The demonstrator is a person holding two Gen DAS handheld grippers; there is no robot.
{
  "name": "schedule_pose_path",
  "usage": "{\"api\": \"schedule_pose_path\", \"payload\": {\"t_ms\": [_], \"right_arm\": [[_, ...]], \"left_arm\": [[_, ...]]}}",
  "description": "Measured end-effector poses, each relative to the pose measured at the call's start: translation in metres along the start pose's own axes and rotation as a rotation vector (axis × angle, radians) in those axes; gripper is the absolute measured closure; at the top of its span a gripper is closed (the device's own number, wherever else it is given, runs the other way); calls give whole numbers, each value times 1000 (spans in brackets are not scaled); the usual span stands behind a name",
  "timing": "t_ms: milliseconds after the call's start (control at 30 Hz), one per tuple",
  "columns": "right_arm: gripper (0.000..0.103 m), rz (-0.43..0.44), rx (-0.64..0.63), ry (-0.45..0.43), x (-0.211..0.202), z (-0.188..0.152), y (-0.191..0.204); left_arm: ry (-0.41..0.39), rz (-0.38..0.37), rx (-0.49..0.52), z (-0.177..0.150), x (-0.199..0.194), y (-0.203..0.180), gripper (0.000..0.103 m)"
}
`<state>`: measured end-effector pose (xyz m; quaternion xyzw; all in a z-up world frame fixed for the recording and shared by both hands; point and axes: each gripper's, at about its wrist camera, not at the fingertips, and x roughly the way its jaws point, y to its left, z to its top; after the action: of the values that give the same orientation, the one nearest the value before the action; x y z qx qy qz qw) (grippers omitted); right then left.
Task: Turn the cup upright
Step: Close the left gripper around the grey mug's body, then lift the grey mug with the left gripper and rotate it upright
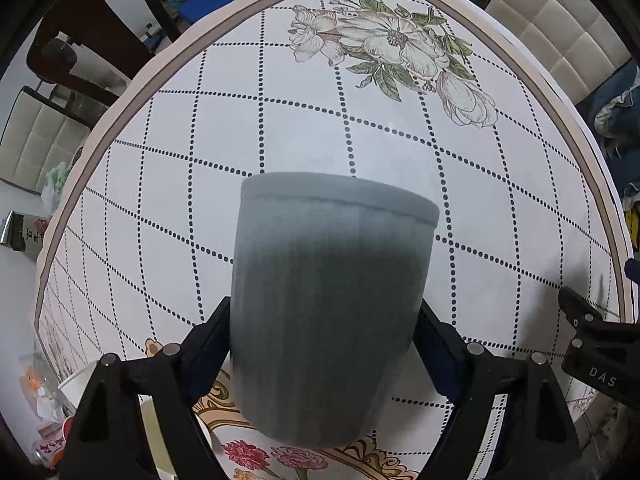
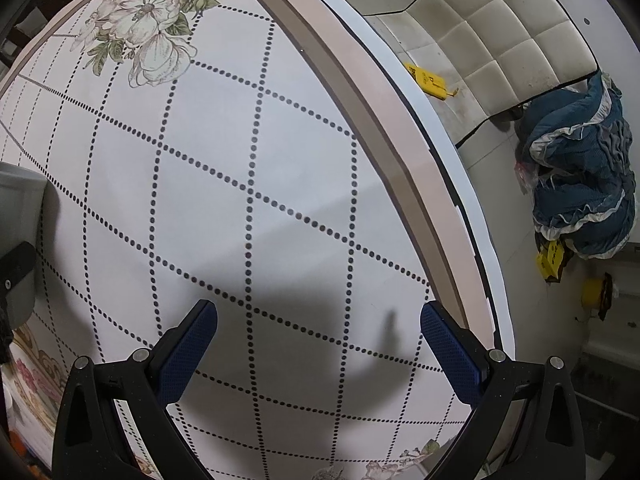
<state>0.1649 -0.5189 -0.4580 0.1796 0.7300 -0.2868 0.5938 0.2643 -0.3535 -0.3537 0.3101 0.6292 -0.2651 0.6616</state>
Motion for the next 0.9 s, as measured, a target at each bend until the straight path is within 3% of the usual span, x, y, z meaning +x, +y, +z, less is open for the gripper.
{"api": "schedule_pose_path", "payload": {"t_ms": [233,400,700,900], "right_arm": [[0,4,-12,-29,-13,-14,-9],[0,22,-29,-47,-32,-38,-4],[0,38,-67,-86,-72,-116,19],[0,25,-87,-83,-71,-156,41]], "left_arm": [[-42,11,-76,-12,-32,-2,20],[-77,10,-148,-43,-66,6,20],[-63,12,-319,-143,-98,29,20],[25,-5,-497,-214,-80,58,20]]}}
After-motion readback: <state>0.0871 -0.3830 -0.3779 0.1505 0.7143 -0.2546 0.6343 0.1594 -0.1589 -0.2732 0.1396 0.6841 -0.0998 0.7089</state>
